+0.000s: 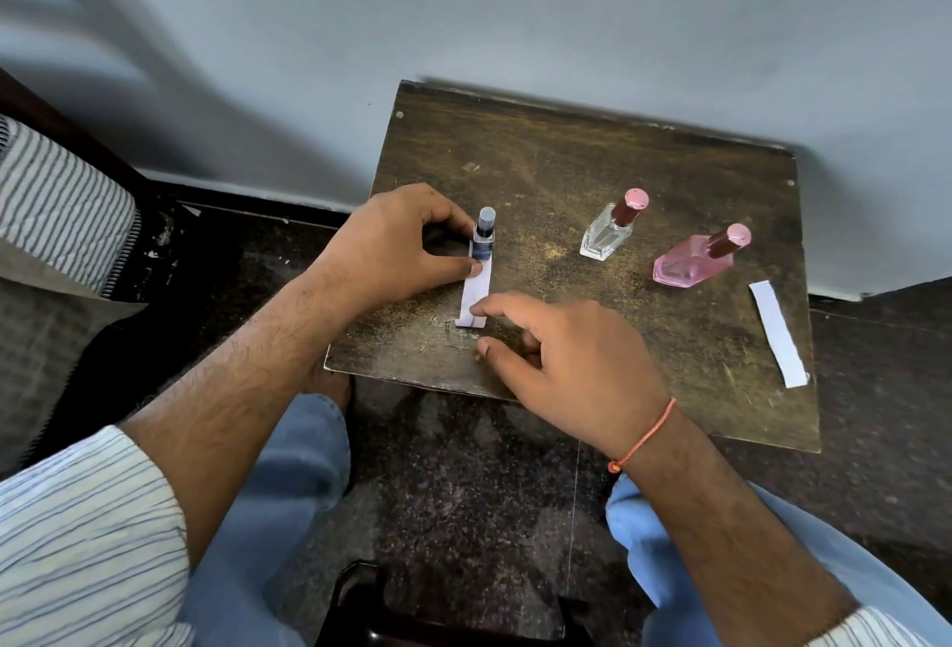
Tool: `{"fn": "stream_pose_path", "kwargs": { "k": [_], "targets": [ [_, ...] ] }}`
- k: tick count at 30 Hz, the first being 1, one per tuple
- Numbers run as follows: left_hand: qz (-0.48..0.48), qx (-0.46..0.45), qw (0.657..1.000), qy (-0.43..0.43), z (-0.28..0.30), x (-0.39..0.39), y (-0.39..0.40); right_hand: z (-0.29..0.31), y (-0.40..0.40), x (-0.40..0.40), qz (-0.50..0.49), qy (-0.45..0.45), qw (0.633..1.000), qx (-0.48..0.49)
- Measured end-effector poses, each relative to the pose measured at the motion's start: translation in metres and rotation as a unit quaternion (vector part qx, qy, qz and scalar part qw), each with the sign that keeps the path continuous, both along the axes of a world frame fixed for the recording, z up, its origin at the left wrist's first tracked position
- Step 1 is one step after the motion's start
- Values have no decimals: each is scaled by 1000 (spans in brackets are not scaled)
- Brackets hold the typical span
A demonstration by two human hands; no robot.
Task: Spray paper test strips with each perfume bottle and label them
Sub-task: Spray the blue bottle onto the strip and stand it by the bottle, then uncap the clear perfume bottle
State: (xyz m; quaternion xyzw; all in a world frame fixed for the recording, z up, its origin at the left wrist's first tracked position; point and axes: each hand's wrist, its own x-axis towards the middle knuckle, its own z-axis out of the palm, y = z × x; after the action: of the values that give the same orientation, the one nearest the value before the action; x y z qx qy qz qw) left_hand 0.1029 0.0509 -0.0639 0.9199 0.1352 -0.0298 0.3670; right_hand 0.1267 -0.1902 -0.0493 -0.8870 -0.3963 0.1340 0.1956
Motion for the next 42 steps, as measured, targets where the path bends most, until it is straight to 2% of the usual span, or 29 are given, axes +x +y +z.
{"fn": "stream_pose_path", "kwargs": {
  "k": [4, 7, 11, 14, 16, 19, 25, 31, 37, 42],
  "targets": [
    [-19, -13, 999, 28, 5, -1, 2, 0, 0, 1, 22, 2, 1000, -6],
    [-19, -6, 999, 26, 15, -6, 1, 2, -3, 1, 10, 29, 999, 28],
    [86, 30, 993, -82, 49, -24, -12, 10, -16, 3, -27, 23, 996, 80],
    [142, -77, 967, -195, 86, -42, -44, 17, -33, 7, -64, 6, 991, 115],
    [142, -173, 948, -226, 100, -52, -80, 19, -44, 11, -105, -21, 986, 129],
    [102, -235, 945, -205, 91, -61, -135, 23, -55, 19, -166, -57, 972, 159],
    [76, -148, 979, -118, 20, -20, -151, 18, -63, 37, -207, -102, 955, 185],
    [91, -164, 979, -79, -3, 6, -139, 6, -55, 54, -227, -36, 960, 159],
    [52, -190, 979, -58, -4, 11, -144, -7, -46, 65, -235, 16, 962, 139],
    [50, -192, 978, -64, -2, 8, -139, -11, -36, 68, -225, 0, 966, 130]
  ]
}}
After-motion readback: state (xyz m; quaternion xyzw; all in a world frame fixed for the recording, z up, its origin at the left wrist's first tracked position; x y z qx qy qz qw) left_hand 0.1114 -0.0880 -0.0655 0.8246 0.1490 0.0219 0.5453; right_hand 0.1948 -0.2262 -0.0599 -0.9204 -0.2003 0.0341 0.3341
